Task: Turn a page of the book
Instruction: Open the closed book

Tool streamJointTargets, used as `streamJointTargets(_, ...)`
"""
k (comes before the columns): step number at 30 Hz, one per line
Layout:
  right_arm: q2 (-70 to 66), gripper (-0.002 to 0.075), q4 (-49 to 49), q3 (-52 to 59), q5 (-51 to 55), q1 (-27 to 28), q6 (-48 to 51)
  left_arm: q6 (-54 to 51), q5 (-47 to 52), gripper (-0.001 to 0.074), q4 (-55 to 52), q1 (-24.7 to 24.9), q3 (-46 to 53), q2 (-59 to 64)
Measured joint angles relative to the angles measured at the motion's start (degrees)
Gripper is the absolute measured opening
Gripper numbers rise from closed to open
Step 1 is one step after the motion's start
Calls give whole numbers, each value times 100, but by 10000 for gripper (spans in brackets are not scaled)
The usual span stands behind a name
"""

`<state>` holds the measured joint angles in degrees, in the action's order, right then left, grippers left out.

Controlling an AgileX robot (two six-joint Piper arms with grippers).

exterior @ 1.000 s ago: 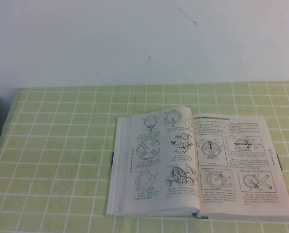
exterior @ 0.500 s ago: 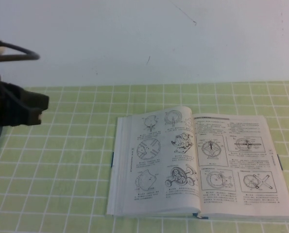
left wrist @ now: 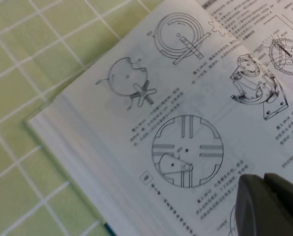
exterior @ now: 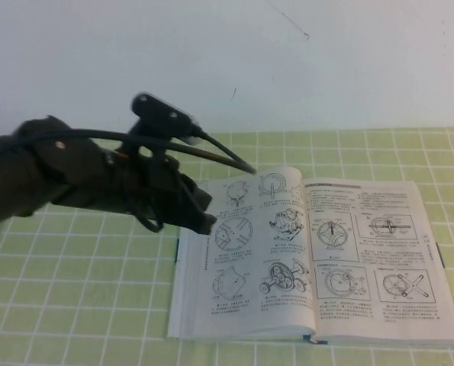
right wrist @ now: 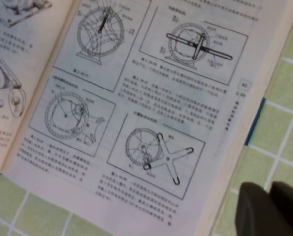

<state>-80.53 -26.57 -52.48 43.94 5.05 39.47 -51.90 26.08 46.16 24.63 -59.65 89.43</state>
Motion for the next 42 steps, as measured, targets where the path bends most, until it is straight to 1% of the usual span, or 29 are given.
streamJointTargets(2,-302,98,-238,-161,0,0,87,-59,-249,-4,0,277,-120,318)
streamJointTargets(5,-765,235,-392,-366,0,0,142,-189,-687,-4,26,591,-333,773)
streamJointTargets(7,-1082,321,-420,-487,52,0,142,-261,-725,-4,59,745,-521,1095)
streamJointTargets(8,-1239,347,-420,-523,68,0,142,-277,-739,-4,73,816,-675,1244)
streamJointTargets(10,-1526,372,-444,-611,103,0,103,-307,-716,-4,115,887,-931,1490)
streamJointTargets(16,-2174,390,-752,-759,22,0,81,-368,-665,-4,540,952,-1529,2098)
streamJointTargets(20,-2445,391,-978,-796,-81,0,139,-382,-551,-4,602,942,-1606,2404)
streamJointTargets(25,-2689,391,-1217,-804,-232,0,153,-282,-74,-4,643,781,-1628,2801)
streamJointTargets(29,-2828,391,-1314,-804,-260,0,184,42,216,-4,723,564,-1708,2914)
streamJointTargets(33,-2862,391,-1618,-804,-270,0,392,178,430,-4,785,382,-1719,2960)
streamJointTargets(37,-2862,391,-2028,-809,-270,0,720,200,508,-4,798,324,-1719,2960)
streamJointTargets(42,-2862,391,-2184,-809,-270,0,897,200,513,-4,806,324,-1719,2960)
